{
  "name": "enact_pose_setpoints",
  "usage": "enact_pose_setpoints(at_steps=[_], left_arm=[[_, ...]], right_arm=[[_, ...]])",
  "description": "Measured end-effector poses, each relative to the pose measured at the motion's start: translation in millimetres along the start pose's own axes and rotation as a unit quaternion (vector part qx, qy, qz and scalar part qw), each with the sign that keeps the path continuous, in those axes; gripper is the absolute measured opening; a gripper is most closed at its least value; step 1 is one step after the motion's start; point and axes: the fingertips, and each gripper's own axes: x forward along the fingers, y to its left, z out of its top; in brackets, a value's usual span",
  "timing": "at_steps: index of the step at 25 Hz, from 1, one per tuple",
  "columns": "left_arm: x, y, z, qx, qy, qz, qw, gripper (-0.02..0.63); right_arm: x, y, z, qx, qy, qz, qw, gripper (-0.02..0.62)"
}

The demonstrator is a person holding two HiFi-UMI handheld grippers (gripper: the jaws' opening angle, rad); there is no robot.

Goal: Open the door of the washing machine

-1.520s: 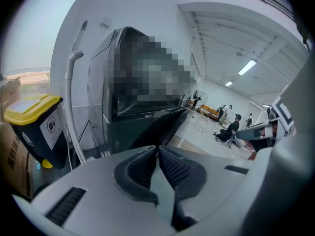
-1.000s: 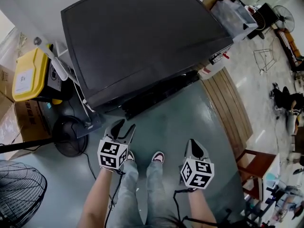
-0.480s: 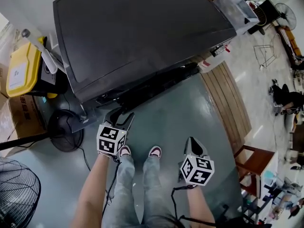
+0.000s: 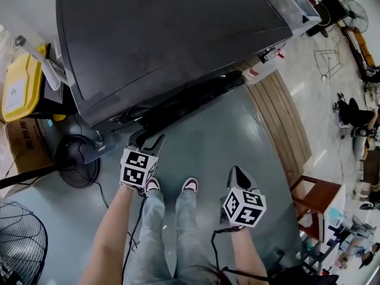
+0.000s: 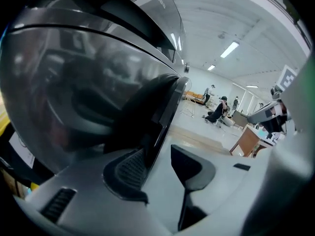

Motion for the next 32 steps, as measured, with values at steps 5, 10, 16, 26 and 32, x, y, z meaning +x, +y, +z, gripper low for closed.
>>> enact_pose_setpoints(at_steps=[5,10,16,26,32], left_arm=[[1,5,-1,0.0,0.003,0.007,1.0,0.121],[2,5,-1,0.004,0.001,0.003,1.0,0.115],[0,5,-1,0.007,0.006,0.005,0.9999,0.107],[-1,4,0,0.011,0.021,0.004,0.9997,0.098],[-3,-11,-8,0.028,0.033,-0.017,0.9989,0.087]], right_arm=[[-2,-6,-6,0.006,0.004,-0.004,1.0,0.005],[-3,-12,-8,0.007,0.005,-0.006,1.0,0.005],[-5,-16,-11,0.01,0.003,-0.005,1.0,0.005],[-12,-23,-25,0.021,0.009,-0.006,1.0,0.005],[-11,-21,-25,0.025,0.007,-0.004,1.0,0.005]])
